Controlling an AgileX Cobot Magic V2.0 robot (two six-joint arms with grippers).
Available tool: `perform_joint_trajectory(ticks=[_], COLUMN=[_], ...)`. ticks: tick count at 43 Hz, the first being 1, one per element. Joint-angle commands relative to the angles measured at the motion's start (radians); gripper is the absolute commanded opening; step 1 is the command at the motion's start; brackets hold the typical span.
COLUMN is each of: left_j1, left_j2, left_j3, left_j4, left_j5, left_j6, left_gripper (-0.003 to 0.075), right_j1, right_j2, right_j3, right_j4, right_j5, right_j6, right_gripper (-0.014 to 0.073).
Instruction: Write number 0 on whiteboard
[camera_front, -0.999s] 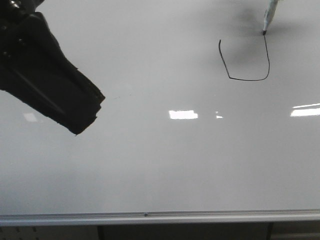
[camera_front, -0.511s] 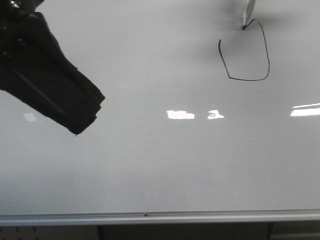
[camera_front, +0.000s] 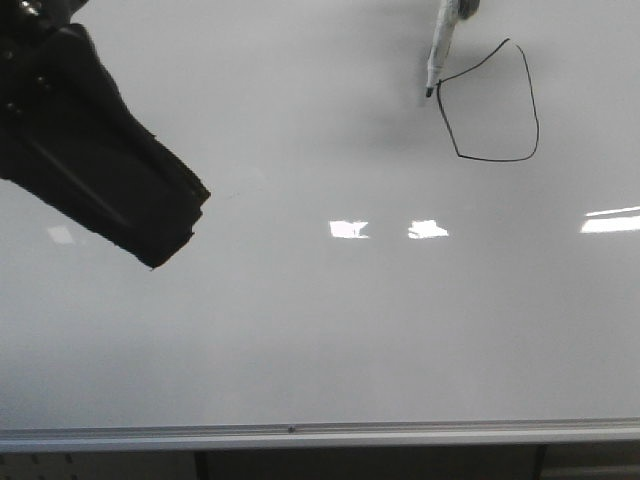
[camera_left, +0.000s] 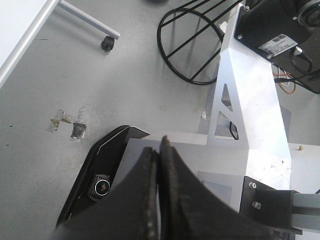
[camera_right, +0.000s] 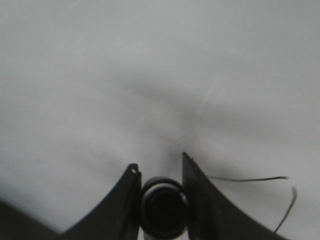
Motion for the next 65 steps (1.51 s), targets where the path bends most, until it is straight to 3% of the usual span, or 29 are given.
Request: perform_joint_trajectory(ticks=[1,8,12,16,21,24,26,33,49,65], left_j1=[-0.008,-0.008,-0.008,-0.008,-0.008,-0.008,-0.008,-0.008,-0.008,-0.008], left_j2=[-0.033,-0.033,-0.033,-0.033,-0.033,-0.033,-0.033,-0.033,-0.033,-0.033], left_j3=[-0.030,-0.030,-0.030,-0.030,-0.030,-0.030,-0.030,-0.030,-0.030,-0.030], left_j4=[-0.061,-0.067,-0.086,-0.129,-0.159,-0.167,-0.174,-0.178,-0.211,-0.211], left_j5=[0.011,0.013,0.015,0.022,0.022,0.022,0.022,0.022,0.022,0.029], left_j6=[0.001,0.003,0.003,0.003,0.003,0.003,0.003,0.003,0.008,0.011], left_gripper=[-0.0020,-0.0013,0.0064,0.0242,0.0557,0.0659,0.0685,0.0657,0.0461,0.0145], right_j1=[0.001,-0.001,-0.001,-0.001,-0.001,-0.001,0.001,0.006,0.087,0.104], right_j2=[-0.074,-0.078,-0.093,-0.126,-0.170,-0.177,-0.177,-0.177,-0.143,-0.124], right_j3=[-0.063,-0.055,0.007,0.122,0.274,0.357,0.398,0.506,0.511,0.511], right_j4=[0.179,0.352,0.426,0.513,0.631,0.717,0.787,0.988,1.031,1.028], right_j5=[0.117,0.317,0.365,0.368,0.365,0.368,0.368,0.367,0.358,0.339], right_j6=[-0.132,-0.229,-0.265,-0.323,-0.394,-0.450,-0.487,-0.618,-0.627,-0.628], right_gripper=[-0.0060,-0.0060,-0.0060,-0.0060,-0.0060,-0.0060,-0.0060,-0.0060,-0.0060,-0.0060])
